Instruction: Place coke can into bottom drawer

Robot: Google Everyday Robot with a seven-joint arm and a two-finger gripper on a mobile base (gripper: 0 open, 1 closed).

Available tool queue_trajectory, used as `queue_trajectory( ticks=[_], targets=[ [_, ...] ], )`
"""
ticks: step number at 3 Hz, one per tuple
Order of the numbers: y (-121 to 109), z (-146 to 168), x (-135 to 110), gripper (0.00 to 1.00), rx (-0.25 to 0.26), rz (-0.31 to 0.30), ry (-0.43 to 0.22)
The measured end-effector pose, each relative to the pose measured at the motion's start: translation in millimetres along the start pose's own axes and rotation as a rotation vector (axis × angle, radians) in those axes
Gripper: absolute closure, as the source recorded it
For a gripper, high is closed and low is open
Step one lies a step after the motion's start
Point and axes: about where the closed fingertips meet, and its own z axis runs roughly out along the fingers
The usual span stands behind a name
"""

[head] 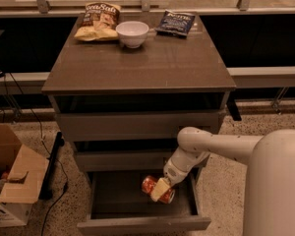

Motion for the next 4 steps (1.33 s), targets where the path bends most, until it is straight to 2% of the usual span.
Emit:
queue_trajectory(
  ticks=[1,2,3,4],
  targets=[
    [-51,18,20,1.00,0.019,0.087,-0.028],
    [-50,23,20,1.00,0.013,0.088,-0.022],
    [-55,39,27,1.00,0.099,0.118,0.039],
    [-67,76,39,1.00,0.211,0.181,0.076]
  ],
)
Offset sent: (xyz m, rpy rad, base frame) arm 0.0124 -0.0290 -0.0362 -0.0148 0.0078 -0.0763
